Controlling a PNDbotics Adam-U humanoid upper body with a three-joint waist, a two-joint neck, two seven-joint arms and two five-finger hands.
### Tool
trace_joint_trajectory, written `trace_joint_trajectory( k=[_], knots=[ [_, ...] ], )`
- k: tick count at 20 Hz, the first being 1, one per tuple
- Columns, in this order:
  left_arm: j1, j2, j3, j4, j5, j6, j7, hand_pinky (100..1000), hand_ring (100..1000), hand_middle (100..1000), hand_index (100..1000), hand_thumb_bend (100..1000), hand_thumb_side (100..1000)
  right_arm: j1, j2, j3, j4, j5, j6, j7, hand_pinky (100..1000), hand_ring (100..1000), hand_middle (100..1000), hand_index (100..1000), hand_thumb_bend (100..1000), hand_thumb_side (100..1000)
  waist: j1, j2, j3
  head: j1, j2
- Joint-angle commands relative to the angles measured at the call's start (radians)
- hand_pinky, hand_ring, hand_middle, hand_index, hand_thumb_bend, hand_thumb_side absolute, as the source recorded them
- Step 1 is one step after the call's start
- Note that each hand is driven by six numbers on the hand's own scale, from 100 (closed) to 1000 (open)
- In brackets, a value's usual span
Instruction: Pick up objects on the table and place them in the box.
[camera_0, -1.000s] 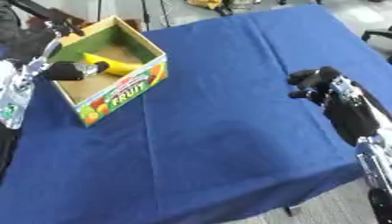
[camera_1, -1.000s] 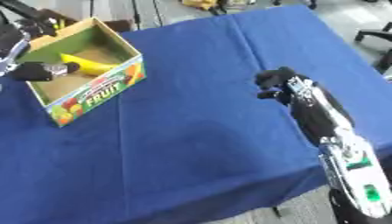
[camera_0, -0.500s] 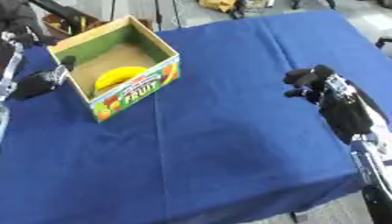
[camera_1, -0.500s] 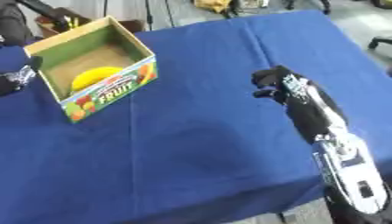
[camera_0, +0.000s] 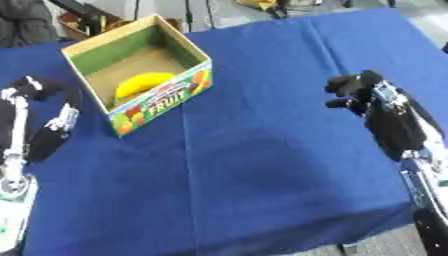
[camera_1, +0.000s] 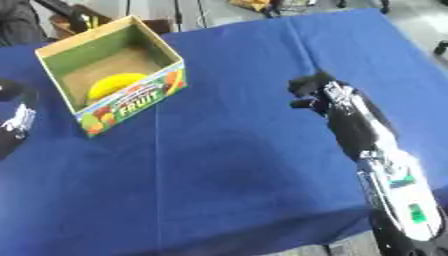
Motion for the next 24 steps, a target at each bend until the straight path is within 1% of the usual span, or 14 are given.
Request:
trace_joint_trajectory(
  k=[1,3,5,7,11,13,18,24],
  knots=[
    [0.044,-0.020,-0.002,-0.091,0.050,0.041,0.000,624,609,563,640,335,925,-0.006,-0.010,-0.008,-0.012,-0.007,-0.001,-0.003,738,820,733,581,100,814,-0.002,-0.015,0.002,0.010,0.005],
    [0.086,-0.034,-0.008,-0.135,0.080,0.051,0.000,623,608,562,639,339,926,-0.005,-0.008,-0.009,-0.011,-0.008,-0.001,-0.003,738,820,733,581,100,814,-0.002,-0.017,0.004,0.013,0.005],
    [0.106,-0.046,-0.012,-0.162,0.111,0.058,-0.003,619,604,558,636,344,932,-0.005,-0.007,-0.010,-0.010,-0.010,-0.001,-0.004,738,820,732,581,100,814,-0.003,-0.018,0.006,0.018,0.005],
    [0.114,-0.053,-0.014,-0.170,0.143,0.058,-0.008,617,601,555,634,341,935,-0.005,-0.006,-0.010,-0.011,-0.011,-0.001,-0.004,738,820,732,581,100,814,-0.004,-0.018,0.011,0.030,0.005],
    [0.120,-0.055,-0.007,-0.167,0.207,0.055,-0.015,610,587,546,628,337,940,-0.004,-0.004,-0.013,-0.010,-0.010,-0.001,-0.006,737,819,731,581,100,814,-0.005,-0.016,0.017,0.070,0.005],
    [0.120,-0.053,-0.003,-0.163,0.240,0.052,-0.018,607,580,540,624,335,942,-0.004,-0.004,-0.013,-0.010,-0.008,0.000,-0.007,737,818,730,580,100,814,-0.005,-0.014,0.020,0.081,0.005],
    [0.120,-0.045,0.006,-0.157,0.320,0.043,-0.029,602,569,531,618,332,945,-0.004,-0.002,-0.014,-0.011,-0.005,0.000,-0.008,737,817,728,579,100,814,-0.005,-0.012,0.023,0.082,0.005],
    [0.119,-0.032,0.017,-0.154,0.416,0.033,-0.042,598,562,523,612,329,945,-0.004,-0.002,-0.017,-0.012,-0.004,0.000,-0.012,736,815,725,578,100,814,-0.004,-0.009,0.024,0.083,-0.004]
  ],
)
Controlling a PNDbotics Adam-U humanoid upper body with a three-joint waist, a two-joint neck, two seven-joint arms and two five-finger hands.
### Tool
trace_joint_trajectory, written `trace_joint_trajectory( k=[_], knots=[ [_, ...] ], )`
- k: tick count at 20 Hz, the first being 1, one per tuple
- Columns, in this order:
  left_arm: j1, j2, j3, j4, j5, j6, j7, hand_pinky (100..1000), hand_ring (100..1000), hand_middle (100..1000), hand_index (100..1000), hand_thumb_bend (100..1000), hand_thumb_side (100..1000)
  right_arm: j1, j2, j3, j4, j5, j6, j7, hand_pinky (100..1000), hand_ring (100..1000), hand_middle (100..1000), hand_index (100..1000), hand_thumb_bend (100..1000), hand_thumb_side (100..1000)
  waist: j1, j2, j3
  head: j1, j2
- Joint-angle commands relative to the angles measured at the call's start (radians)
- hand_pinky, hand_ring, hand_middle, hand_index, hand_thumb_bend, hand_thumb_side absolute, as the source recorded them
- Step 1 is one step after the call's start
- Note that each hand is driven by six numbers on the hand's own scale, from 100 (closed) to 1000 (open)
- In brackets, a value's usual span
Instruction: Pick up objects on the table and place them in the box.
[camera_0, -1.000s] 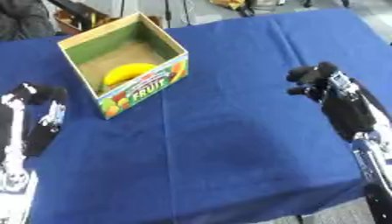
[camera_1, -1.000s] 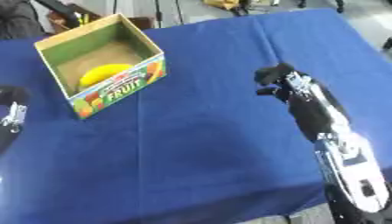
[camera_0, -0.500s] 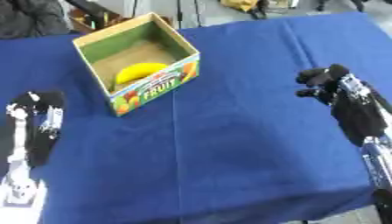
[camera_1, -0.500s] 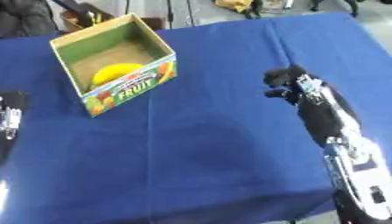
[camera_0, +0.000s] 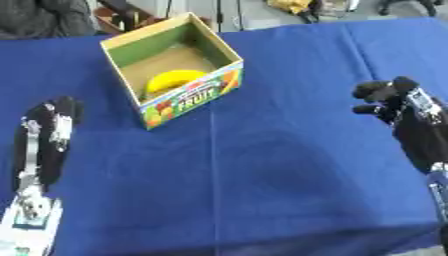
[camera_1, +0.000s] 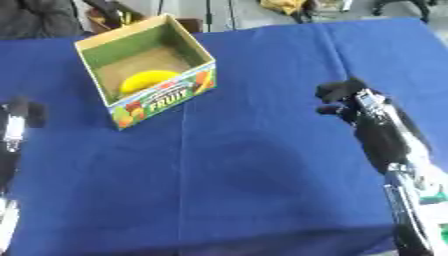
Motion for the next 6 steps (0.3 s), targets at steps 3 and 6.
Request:
trace_joint_trajectory(
  k=[3,6],
  knots=[
    [-0.008,0.030,0.019,-0.012,0.087,-0.008,-0.016,598,561,523,612,329,945,-0.008,-0.010,-0.010,-0.013,-0.003,-0.002,-0.005,736,814,724,578,100,814,0.001,-0.009,0.000,0.001,-0.004],
    [-0.007,0.038,0.024,-0.013,0.136,-0.013,-0.025,596,556,518,607,326,944,-0.007,-0.011,-0.011,-0.013,-0.003,-0.002,-0.005,736,813,723,577,100,813,0.000,-0.009,0.002,0.000,-0.004]
  ],
)
